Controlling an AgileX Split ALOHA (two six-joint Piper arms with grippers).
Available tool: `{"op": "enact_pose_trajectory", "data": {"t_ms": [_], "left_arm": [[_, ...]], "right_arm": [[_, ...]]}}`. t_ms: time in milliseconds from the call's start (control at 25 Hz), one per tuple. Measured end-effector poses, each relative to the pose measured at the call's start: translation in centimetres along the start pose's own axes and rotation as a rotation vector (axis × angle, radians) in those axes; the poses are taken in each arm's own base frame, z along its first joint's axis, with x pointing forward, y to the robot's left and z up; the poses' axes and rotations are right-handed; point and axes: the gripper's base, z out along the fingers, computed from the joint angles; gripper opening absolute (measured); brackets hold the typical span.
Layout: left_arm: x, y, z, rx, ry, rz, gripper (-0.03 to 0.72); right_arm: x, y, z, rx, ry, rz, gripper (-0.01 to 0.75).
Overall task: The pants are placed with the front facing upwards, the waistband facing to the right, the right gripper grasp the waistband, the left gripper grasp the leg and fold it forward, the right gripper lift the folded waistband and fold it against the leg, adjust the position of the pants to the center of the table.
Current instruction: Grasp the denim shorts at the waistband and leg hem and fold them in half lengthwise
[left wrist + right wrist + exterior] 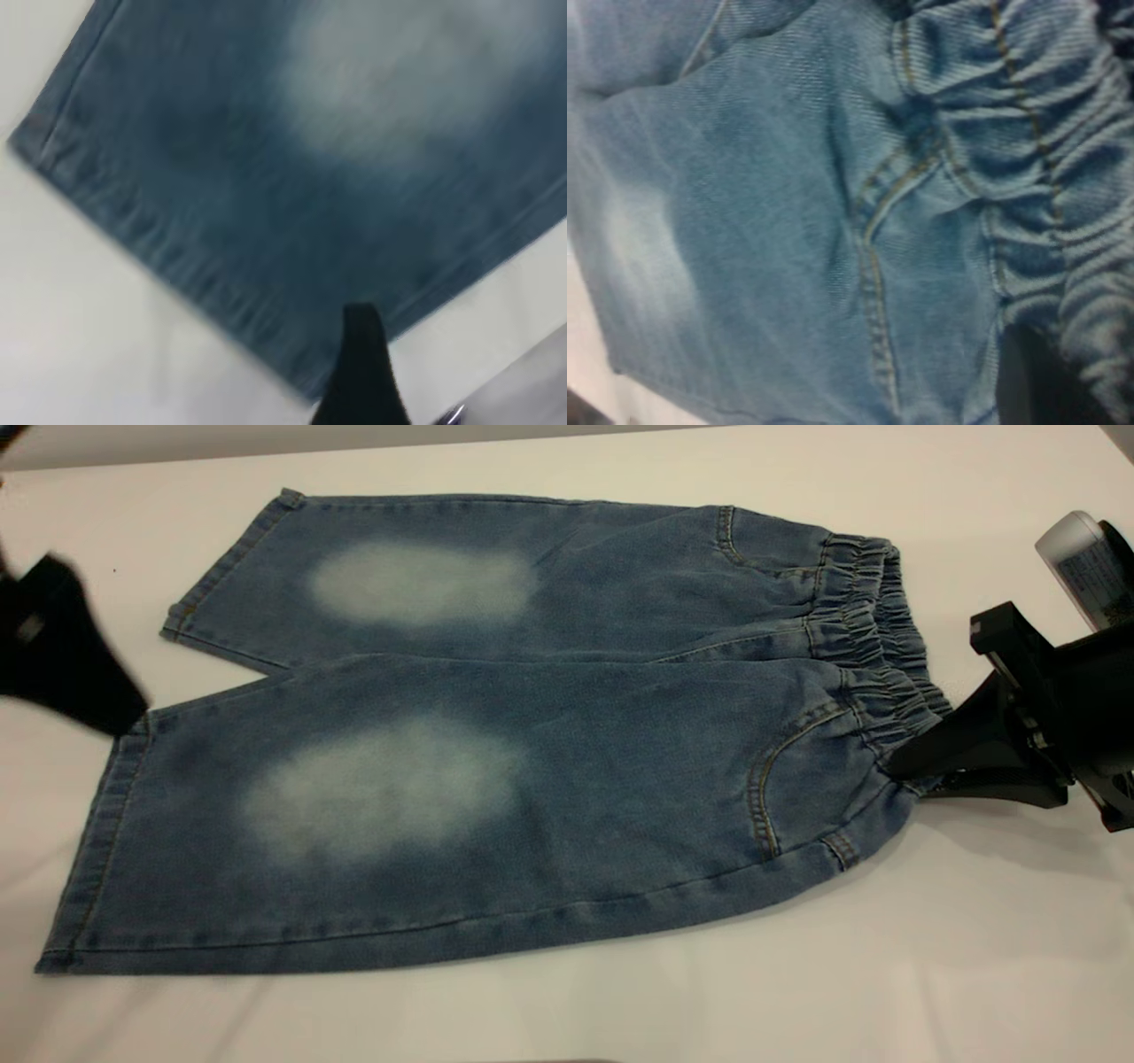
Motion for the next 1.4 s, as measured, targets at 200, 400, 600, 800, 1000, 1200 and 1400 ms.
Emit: {"op": "enact_pose_trajectory", "data": {"t_ms": [200, 400, 600, 800, 1000, 1200, 1400], "left_arm": [[4.6, -0.4, 1.6, -0.050, 0.213, 0.153, 0.505], [8.0, -1.1, 3.1, -0.110, 0.226, 0.267, 0.505], [7.7, -1.2, 4.6, -0.141, 0.106, 0.244, 0.491], [8.2, -1.2, 6.9, -0.096, 0.144, 0.233, 0.470], [8.0, -1.2, 8.5, -0.087, 0.106, 0.233, 0.470], [8.0, -1.1, 9.9, -0.070, 0.110, 0.231, 0.470], [7.7, -0.8, 10.9, -0.058, 0.131, 0.226, 0.460]], "right_arm": [[0.0, 0.2, 0.0, -0.023, 0.001, 0.000, 0.038], [0.0, 0.3, 0.0, -0.035, 0.001, -0.011, 0.038], [0.0, 0.5, 0.0, -0.052, 0.001, -0.027, 0.039], [0.0, 0.5, 0.0, -0.052, 0.001, -0.029, 0.039], [0.0, 0.5, 0.0, -0.052, 0.001, -0.029, 0.039], [0.0, 0.5, 0.0, -0.052, 0.001, -0.030, 0.039], [0.0, 0.5, 0.0, -0.055, 0.000, -0.030, 0.040]]}}
